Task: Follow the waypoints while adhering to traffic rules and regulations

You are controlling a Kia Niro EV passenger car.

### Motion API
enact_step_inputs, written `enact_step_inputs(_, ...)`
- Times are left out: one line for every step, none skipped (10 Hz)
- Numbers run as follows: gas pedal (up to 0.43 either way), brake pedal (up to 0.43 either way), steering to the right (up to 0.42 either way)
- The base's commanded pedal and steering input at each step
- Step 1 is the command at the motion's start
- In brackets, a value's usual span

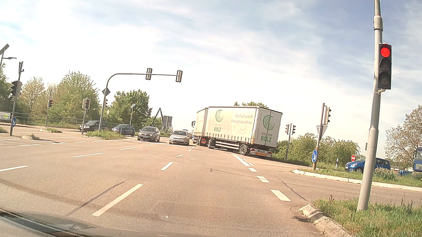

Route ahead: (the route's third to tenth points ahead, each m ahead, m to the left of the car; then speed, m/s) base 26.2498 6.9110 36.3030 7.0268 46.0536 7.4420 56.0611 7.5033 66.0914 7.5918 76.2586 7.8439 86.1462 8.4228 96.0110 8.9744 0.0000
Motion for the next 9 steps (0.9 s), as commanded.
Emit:
enact_step_inputs(0.000, 0.213, 0.006)
enact_step_inputs(0.000, 0.213, 0.005)
enact_step_inputs(0.000, 0.213, 0.006)
enact_step_inputs(0.000, 0.213, 0.006)
enact_step_inputs(0.000, 0.213, 0.006)
enact_step_inputs(0.000, 0.213, 0.005)
enact_step_inputs(0.000, 0.213, 0.005)
enact_step_inputs(0.000, 0.213, 0.006)
enact_step_inputs(0.000, 0.213, 0.005)
